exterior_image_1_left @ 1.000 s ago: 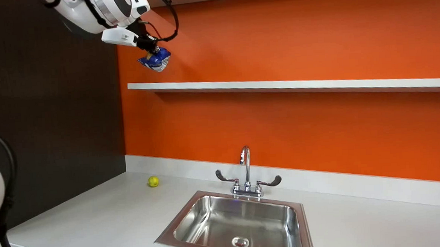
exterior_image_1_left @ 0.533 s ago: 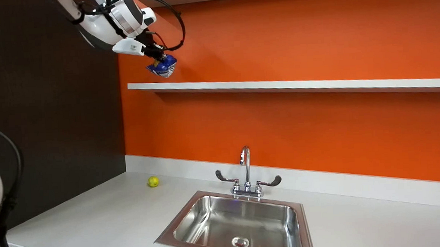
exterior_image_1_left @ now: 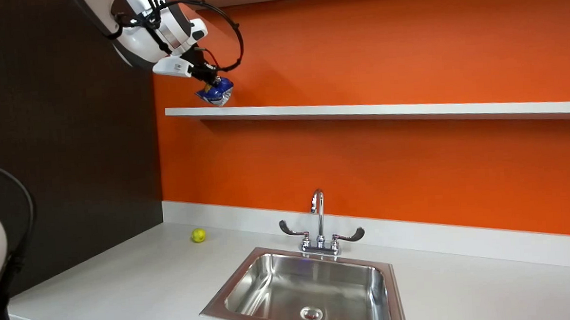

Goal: Place the bag of doritos on the left side of the bottom shelf

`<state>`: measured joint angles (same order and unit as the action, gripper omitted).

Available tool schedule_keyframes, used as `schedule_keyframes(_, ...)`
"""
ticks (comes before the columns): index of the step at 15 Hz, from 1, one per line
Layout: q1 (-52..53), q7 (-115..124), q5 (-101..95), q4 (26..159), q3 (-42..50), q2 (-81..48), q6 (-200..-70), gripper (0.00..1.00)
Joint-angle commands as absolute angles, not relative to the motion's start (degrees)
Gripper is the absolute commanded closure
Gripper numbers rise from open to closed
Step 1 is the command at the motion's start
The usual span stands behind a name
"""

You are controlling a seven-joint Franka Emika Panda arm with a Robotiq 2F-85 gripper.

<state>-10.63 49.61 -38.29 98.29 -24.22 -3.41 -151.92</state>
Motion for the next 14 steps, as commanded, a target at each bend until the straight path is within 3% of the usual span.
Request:
schedule_keyframes(1, -9.6, 52.1, -40.6, 94.6, -24.4, -5.2, -148.1, 0.74)
schedule_keyframes(2, -9.5, 52.1, -40.6, 94.3, -24.4, -5.3, -147.5, 0.73)
schedule_keyframes(6, -8.9, 52.7, -40.6, 93.3, -24.3, -5.8, -146.0, 0.44)
schedule_keyframes(7, -1.8, 52.0, -39.0, 93.2, -16.8, -5.5, -145.9, 0.37)
schedule_keyframes(11, 3.7, 52.8, -38.1, 92.4, -11.4, -6.0, -145.3, 0.05)
schedule_keyframes(14, 6.4, 54.2, -37.1, 92.1, -9.1, -6.2, -144.8, 0.0)
